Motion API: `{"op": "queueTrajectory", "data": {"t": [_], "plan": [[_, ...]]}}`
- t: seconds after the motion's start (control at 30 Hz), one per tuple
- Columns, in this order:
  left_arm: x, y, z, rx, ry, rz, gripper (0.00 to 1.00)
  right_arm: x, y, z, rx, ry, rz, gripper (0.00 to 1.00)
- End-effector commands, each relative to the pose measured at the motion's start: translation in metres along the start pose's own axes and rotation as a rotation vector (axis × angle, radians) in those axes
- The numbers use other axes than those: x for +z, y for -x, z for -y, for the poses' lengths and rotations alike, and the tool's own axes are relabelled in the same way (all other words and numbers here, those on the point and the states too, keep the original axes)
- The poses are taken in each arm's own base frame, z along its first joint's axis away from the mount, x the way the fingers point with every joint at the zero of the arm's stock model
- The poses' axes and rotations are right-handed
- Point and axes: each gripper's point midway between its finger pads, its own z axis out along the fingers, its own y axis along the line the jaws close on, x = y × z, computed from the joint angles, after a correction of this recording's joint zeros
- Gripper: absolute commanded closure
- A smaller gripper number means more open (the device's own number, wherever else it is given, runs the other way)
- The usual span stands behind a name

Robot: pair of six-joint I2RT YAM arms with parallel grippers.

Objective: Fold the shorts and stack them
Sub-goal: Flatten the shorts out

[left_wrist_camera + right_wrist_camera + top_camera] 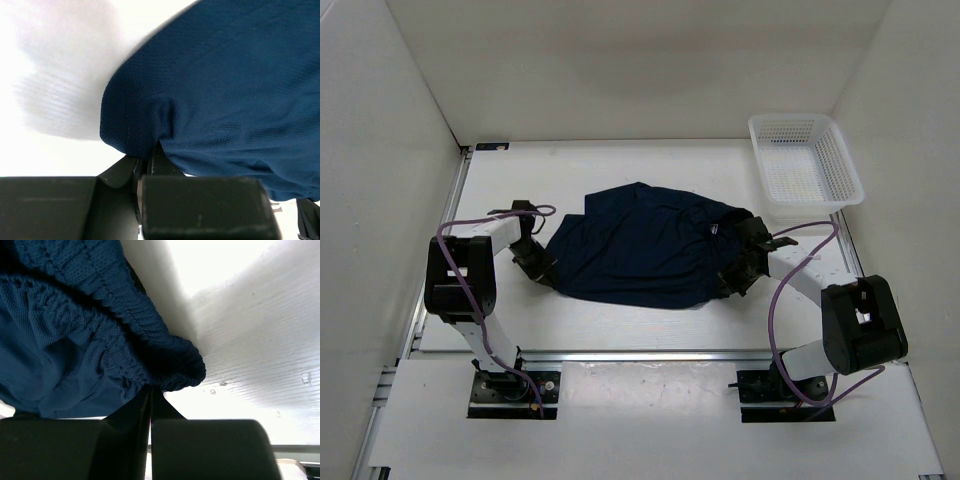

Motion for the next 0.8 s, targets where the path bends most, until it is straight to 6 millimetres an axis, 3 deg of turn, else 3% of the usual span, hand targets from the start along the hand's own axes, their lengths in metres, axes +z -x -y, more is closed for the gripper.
{"op": "queueTrajectory", "data": {"t": [0.0,0.23,0.33,0.37,0.4,0.53,0.77], "plan": [[-0.012,0.024,0.024,0.032,-0.077,0.093,0.90,-0.008,0.012,-0.009,0.000,0.029,0.054,1.00],[-0.035,0.035,0.041,0.051,-0.117,0.125,0.90,-0.033,0.025,-0.032,-0.054,0.063,0.102,1.00],[-0.037,0.031,0.042,0.060,-0.116,0.123,0.90,-0.035,0.020,-0.034,-0.066,0.066,0.087,0.75],[-0.035,0.029,0.040,0.058,-0.110,0.117,0.90,-0.031,0.016,-0.032,-0.058,0.049,0.073,0.53],[-0.035,0.029,0.040,0.058,-0.110,0.117,0.90,-0.031,0.017,-0.032,-0.044,0.045,0.081,0.46],[-0.037,0.027,0.042,0.069,-0.116,0.122,0.90,-0.012,0.013,-0.026,-0.032,-0.022,0.042,0.43],[-0.036,0.025,0.044,0.078,-0.115,0.120,0.90,0.010,0.025,-0.028,0.004,-0.116,0.040,0.42]]}}
